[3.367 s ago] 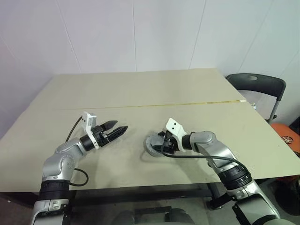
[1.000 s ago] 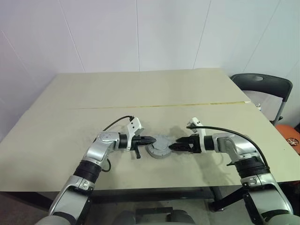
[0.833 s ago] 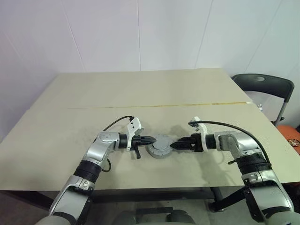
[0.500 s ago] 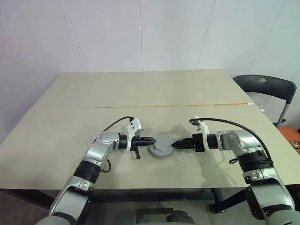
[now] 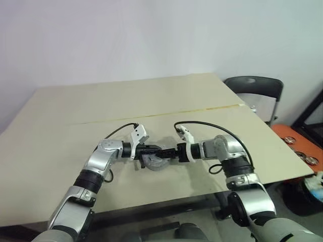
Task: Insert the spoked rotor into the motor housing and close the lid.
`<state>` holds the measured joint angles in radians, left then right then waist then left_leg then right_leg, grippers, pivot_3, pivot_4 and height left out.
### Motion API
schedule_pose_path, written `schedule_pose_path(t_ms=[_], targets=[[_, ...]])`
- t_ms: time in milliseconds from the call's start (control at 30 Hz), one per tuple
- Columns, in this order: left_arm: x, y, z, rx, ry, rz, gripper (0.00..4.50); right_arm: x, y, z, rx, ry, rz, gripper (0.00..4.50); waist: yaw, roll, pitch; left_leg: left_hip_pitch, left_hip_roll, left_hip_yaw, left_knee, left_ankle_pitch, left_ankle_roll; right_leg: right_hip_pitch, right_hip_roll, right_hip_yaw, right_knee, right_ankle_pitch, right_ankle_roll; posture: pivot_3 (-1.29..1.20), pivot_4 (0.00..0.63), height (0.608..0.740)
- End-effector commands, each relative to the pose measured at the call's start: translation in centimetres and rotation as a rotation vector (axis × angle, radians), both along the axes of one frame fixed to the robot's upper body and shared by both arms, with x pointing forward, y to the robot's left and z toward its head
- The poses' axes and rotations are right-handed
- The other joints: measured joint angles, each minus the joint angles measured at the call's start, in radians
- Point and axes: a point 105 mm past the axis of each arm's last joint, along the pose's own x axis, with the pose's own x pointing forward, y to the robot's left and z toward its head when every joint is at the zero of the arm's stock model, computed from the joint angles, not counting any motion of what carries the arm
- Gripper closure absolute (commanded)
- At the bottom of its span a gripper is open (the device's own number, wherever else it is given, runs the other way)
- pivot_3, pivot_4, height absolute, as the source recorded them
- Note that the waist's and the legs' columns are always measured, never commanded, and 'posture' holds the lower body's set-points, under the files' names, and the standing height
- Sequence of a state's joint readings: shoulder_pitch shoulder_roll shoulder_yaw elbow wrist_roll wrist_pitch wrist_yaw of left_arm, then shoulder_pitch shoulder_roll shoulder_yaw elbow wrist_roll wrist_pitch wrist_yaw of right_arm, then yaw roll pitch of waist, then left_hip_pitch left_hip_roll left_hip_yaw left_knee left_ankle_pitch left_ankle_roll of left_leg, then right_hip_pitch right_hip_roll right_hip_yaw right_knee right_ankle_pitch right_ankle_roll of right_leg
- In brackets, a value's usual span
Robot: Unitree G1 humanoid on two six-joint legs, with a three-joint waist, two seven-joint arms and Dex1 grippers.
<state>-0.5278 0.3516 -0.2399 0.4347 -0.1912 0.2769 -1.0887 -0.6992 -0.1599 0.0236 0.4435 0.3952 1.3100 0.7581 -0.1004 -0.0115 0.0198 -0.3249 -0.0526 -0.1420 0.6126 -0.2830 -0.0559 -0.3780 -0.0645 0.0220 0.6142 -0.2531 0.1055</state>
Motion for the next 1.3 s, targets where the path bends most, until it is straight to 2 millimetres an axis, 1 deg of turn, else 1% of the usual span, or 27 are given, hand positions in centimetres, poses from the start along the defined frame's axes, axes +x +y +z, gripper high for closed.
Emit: schedule_pose_path(t_ms=[33, 100, 167, 233, 333, 433, 533, 600, 667, 700, 800, 867, 967, 1033, 1167, 1300], targets=[[-1.2, 1.0, -3.7, 0.108, 0.121, 0.008, 4.5, -1.7, 4.2, 1.5, 0.153, 0.043, 0.131, 1.22, -0.01, 0.003, 0.0, 0.002, 0.001, 0.0, -0.002, 0.0, 0.001, -0.001, 0.001, 0.0, 0.0, 0.0, 0.0, 0.0, 0.0, 0.74], [-1.2, 1.2, -3.7, 0.109, 0.12, 0.012, 4.5, -1.7, 3.7, 1.3, 0.151, 0.052, 0.12, 1.67, -0.012, 0.005, -0.002, 0.003, 0.001, -0.001, -0.003, -0.002, 0.003, -0.006, 0.003, 0.002, 0.006, -0.002, -0.003, 0.0, 0.0, 0.74], [-1.2, 1.3, -3.7, 0.11, 0.12, 0.014, 4.5, -1.7, 3.2, 1.0, 0.137, 0.054, 0.111, 1.95, -0.012, 0.007, -0.002, 0.003, 0.002, -0.003, -0.003, -0.003, 0.005, -0.014, 0.004, 0.005, 0.008, -0.002, -0.005, 0.0, 0.0, 0.74], [-1.2, 1.3, -3.8, 0.109, 0.121, 0.017, 4.5, -1.6, 2.4, 0.6, 0.129, 0.062, 0.094, 2.1, -0.008, 0.008, -0.002, 0.004, 0.002, -0.003, -0.003, -0.004, 0.005, -0.015, 0.005, 0.007, 0.009, -0.002, -0.006, 0.0, 0.0, 0.74], [-1.2, 1.2, -3.6, 0.085, 0.116, 0.022, 4.5, -1.6, 2.0, 0.7, 0.137, 0.069, 0.085, 2.25, -0.001, 0.009, -0.002, 0.004, 0.0, -0.002, -0.002, -0.004, 0.005, -0.014, 0.003, 0.008, 0.009, -0.002, -0.005, 0.0, 0.0, 0.74], [-0.4, 0.3, -1.4, -0.065, 0.109, 0.066, 4.5, -1.5, 1.7, 0.4, 0.121, 0.061, 0.081, 2.37, 0.0, 0.009, -0.002, 0.005, -0.001, -0.002, 0.0, -0.004, 0.005, -0.012, 0.003, 0.008, 0.009, -0.002, -0.005, 0.0, 0.0, 0.74], [0.0, 0.4, 0.9, -0.212, 0.116, 0.102, 4.5, -1.3, 1.3, 0.1, 0.112, 0.059, 0.066, 2.39, 0.0, 0.008, -0.001, 0.004, -0.001, -0.002, 0.0, -0.004, 0.005, -0.013, 0.003, 0.008, 0.009, -0.002, -0.005, 0.0, 0.0, 0.74], [0.0, 1.0, 2.5, -0.308, 0.12, 0.117, 4.5, -1.2, 1.2, 0.1, 0.111, 0.057, 0.062, 2.39, -0.002, 0.008, -0.001, 0.003, -0.001, -0.002, -0.001, -0.004, 0.005, -0.015, 0.004, 0.008, 0.009, -0.002, -0.005, 0.0, 0.0, 0.74], [-0.3, 1.6, 3.6, -0.367, 0.126, 0.117, 4.5, -1.1, 1.1, 0.1, 0.111, 0.055, 0.059, 2.39, -0.002, 0.008, 0.0, 0.002, -0.001, -0.002, -0.001, -0.005, 0.006, -0.016, 0.004, 0.008, 0.009, -0.002, -0.005, 0.0, 0.0, 0.74], [-0.5, 2.1, 4.0, -0.39, 0.128, 0.119, 4.5, -1.1, 1.0, 0.2, 0.114, 0.053, 0.061, 2.52, -0.001, 0.008, 0.0, 0.001, -0.001, -0.002, -0.001, -0.005, 0.006, -0.018, 0.004, 0.009, 0.009, -0.002, -0.005, 0.0, 0.0, 0.74], [-1.7, 3.9, 5.0, -0.435, 0.142, 0.119, 4.5, -1.3, 0.9, 0.3, 0.119, 0.052, 0.068, 2.61, -0.001, 0.008, 0.001, -0.001, -0.001, -0.001, -0.001, -0.005, 0.006, -0.02, 0.004, 0.01, 0.009, -0.002, -0.005, 0.0, 0.0, 0.74], [-2.4, 4.7, 5.3, -0.44, 0.151, 0.116, 4.5, -1.3, 0.9, 0.3, 0.122, 0.051, 0.07, 2.63, 0.002, 0.009, 0.002, -0.002, -0.001, -0.001, -0.001, -0.005, 0.005, -0.021, 0.004, 0.011, 0.009, -0.002, -0.005, 0.0, 0.0, 0.74], [-3.9, 6.3, 5.1, -0.401, 0.164, 0.116, 4.5, -1.2, 0.6, 0.3, 0.118, 0.052, 0.066, 2.64, 0.002, 0.008, 0.002, -0.003, -0.001, -0.001, 0.0, -0.005, 0.005, -0.021, 0.003, 0.011, 0.009, -0.002, -0.005, 0.0, 0.0, 0.74], [-4.6, 7.1, 5.0, -0.383, 0.169, 0.131, 4.5, -1.2, 0.4, 0.2, 0.115, 0.054, 0.063, 2.64, 0.004, 0.009, 0.004, -0.003, -0.001, 0.0, -0.001, -0.005, 0.005, -0.021, 0.002, 0.012, 0.009, -0.002, -0.005, 0.0, 0.0, 0.74], [-4.9, 8.4, 5.0, -0.36, 0.165, 0.179, 4.5, -1.3, 0.1, 0.0, 0.104, 0.064, 0.06, 2.64, 0.006, 0.009, 0.005, -0.004, -0.001, -0.001, -0.001, -0.005, 0.005, -0.022, 0.002, 0.011, 0.008, -0.002, -0.005, 0.0, 0.0, 0.74], [-5.1, 8.4, 5.2, -0.368, 0.16, 0.193, 4.5, -1.2, -0.2, -0.3, 0.097, 0.071, 0.052, 2.64, 0.006, 0.009, 0.005, -0.004, -0.001, 0.0, -0.001, -0.005, 0.005, -0.022, 0.002, 0.011, 0.008, -0.002, -0.005, 0.0, 0.0, 0.74]])
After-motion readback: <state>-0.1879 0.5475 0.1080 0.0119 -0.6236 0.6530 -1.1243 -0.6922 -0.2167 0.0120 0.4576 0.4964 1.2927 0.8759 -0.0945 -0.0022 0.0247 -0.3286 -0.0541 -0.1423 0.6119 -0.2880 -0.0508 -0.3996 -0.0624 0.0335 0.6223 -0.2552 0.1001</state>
